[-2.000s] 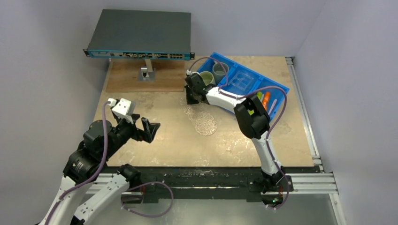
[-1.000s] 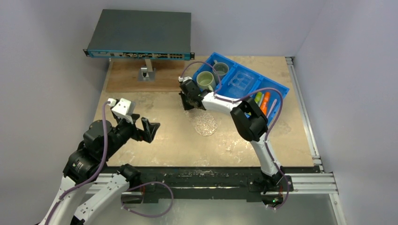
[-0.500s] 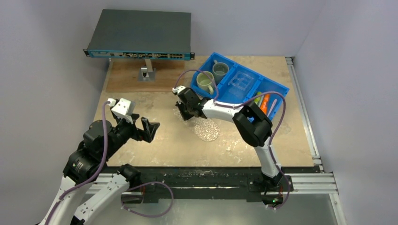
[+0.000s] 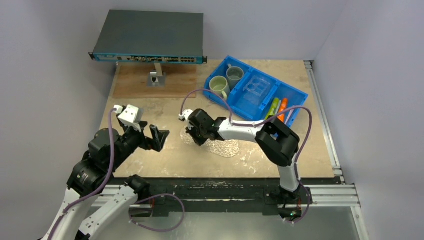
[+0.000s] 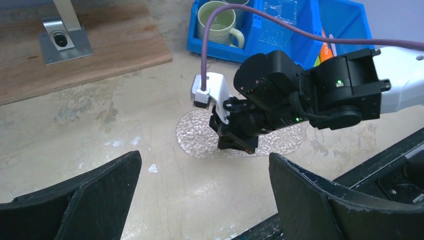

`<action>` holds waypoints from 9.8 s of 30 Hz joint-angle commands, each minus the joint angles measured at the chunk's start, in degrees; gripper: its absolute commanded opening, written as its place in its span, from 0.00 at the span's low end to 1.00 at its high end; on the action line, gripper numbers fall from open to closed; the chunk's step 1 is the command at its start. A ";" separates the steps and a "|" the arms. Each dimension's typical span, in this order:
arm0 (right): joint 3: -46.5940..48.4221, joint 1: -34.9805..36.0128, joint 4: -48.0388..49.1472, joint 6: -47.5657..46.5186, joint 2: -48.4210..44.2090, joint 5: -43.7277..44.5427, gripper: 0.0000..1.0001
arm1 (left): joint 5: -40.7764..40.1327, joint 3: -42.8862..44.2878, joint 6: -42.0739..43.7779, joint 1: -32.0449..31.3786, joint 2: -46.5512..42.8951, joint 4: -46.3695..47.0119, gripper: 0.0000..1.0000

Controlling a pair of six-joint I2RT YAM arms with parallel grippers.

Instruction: Prepare toiletry sets of a toothbrush and toothpaste on the tray

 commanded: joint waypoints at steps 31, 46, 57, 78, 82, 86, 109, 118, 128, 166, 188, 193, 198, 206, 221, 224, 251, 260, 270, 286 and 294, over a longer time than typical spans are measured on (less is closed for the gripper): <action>-11.21 10.35 -8.08 16.42 -18.26 16.46 0.00 | -1.37 -0.72 0.79 0.61 -0.17 0.67 1.00; -8.43 -2.83 -7.28 17.60 -14.81 18.54 0.00 | -1.03 -0.68 0.75 0.54 -0.35 0.73 1.00; -9.28 -5.78 -6.80 17.80 -12.33 18.50 0.00 | -0.61 -0.72 0.68 0.56 -0.19 0.89 1.00; -16.60 -6.51 -5.82 19.22 -12.38 15.98 0.00 | -0.85 -0.73 0.68 0.55 -0.50 0.78 1.00; -18.33 -6.51 -6.38 19.88 -13.75 16.53 0.00 | -1.00 -0.75 0.67 0.54 -0.61 0.77 1.00; -19.81 -6.51 -7.30 20.51 -15.01 17.49 0.00 | -0.94 -0.75 0.71 0.55 -0.70 0.77 1.00; -19.76 -6.24 -12.93 22.32 -24.15 19.37 0.00 | -0.80 -0.69 0.78 0.57 -1.23 0.81 1.00; -8.91 -7.19 -18.78 19.56 -28.77 26.30 0.15 | -0.59 -0.66 0.71 0.54 -1.40 0.79 1.00; -1.10 -11.71 -21.73 18.47 -30.19 32.25 0.36 | -0.50 -0.73 0.61 0.55 -2.02 0.92 1.00; 0.23 -33.85 -21.21 34.14 -21.53 32.10 0.72 | 0.40 -1.10 -0.19 0.54 -3.49 1.42 1.00; -3.28 -35.56 -18.59 30.40 -17.38 28.41 0.41 | 0.29 -1.01 0.01 0.57 -3.60 1.26 1.00; -4.33 -35.57 -18.63 28.37 -17.62 27.95 0.15 | 0.29 -1.01 -0.02 0.59 -3.56 1.25 1.00; -5.31 -35.53 -18.70 26.18 -18.83 28.90 0.00 | 0.38 -0.95 0.09 0.54 -3.35 1.22 1.00; -8.97 -35.53 -15.77 19.71 -23.19 26.13 0.00 | -0.04 -1.01 0.07 0.54 -3.18 1.15 1.00; -11.05 -29.47 -13.14 11.59 -26.47 20.16 0.00 | -0.48 -1.01 0.17 0.57 -2.55 1.11 1.00; -10.43 -26.14 -12.89 11.39 -25.92 21.19 0.00 | -0.65 -1.00 0.18 0.55 -2.56 1.08 1.00; -15.33 -20.40 -18.30 9.63 -34.86 24.41 0.00 | -1.28 -1.01 0.33 0.55 -2.64 0.98 1.00; -18.12 -19.14 -16.42 9.10 -35.90 21.04 0.00 | -1.45 -1.00 0.35 0.55 -2.55 0.93 1.00; -18.48 -14.46 -19.30 8.75 -35.39 21.42 0.00 | -1.77 -0.99 0.38 0.54 -2.37 0.82 1.00; -19.47 -13.89 -24.21 10.02 -37.90 24.57 0.00 | -2.52 -1.01 0.42 0.54 -2.28 0.73 1.00; -20.72 -13.83 -21.99 9.63 -38.05 18.61 0.00 | -2.17 -0.95 0.50 0.61 -2.46 0.79 1.00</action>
